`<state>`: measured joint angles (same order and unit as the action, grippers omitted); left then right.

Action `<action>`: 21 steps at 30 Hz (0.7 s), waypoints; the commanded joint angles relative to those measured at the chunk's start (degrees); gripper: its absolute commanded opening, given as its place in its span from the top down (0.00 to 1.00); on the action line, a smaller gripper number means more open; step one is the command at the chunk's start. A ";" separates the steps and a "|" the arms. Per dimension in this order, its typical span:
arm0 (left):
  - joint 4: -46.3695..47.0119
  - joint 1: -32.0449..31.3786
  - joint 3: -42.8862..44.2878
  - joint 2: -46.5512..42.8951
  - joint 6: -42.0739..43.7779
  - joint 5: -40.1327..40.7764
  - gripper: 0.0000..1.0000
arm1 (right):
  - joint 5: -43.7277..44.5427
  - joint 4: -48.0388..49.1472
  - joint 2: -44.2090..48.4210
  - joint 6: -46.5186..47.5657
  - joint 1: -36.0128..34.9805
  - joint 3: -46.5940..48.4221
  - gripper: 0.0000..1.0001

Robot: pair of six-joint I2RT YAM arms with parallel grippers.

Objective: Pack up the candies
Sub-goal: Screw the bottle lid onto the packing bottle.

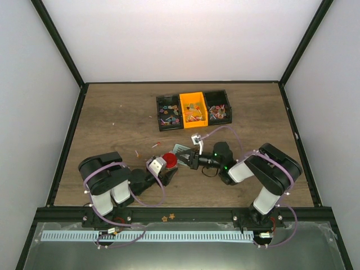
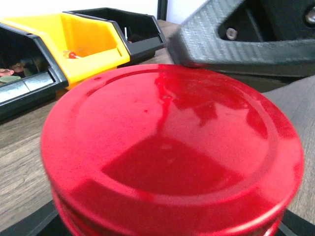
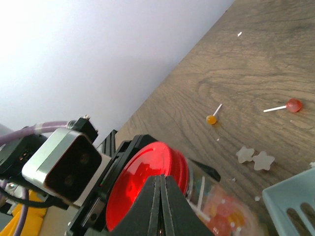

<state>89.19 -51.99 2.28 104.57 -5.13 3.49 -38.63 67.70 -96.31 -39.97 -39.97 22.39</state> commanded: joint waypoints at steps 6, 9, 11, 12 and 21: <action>12.33 0.93 -9.47 6.10 -6.39 -1.71 0.30 | -12.37 1.29 -2.56 -3.28 -7.79 -6.23 0.99; 12.33 0.95 -9.32 6.74 -6.64 -2.05 0.30 | -12.15 2.43 -2.31 -3.69 -8.19 -6.91 0.99; 12.33 0.97 -9.40 6.87 -6.73 -2.21 0.30 | -11.44 3.04 -1.47 -3.92 -8.15 -7.76 0.99; 12.35 0.94 -9.47 6.80 -6.74 -2.25 0.30 | -10.74 3.07 -0.66 -4.01 -8.12 -8.31 0.99; 12.33 0.92 -11.32 4.03 -6.70 -2.28 0.21 | -3.07 -12.07 10.62 -0.12 -3.02 -7.16 0.87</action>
<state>89.06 -51.24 3.07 104.90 -7.97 3.49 -46.57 64.16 -89.95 -43.20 -44.97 13.50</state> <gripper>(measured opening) 0.750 0.072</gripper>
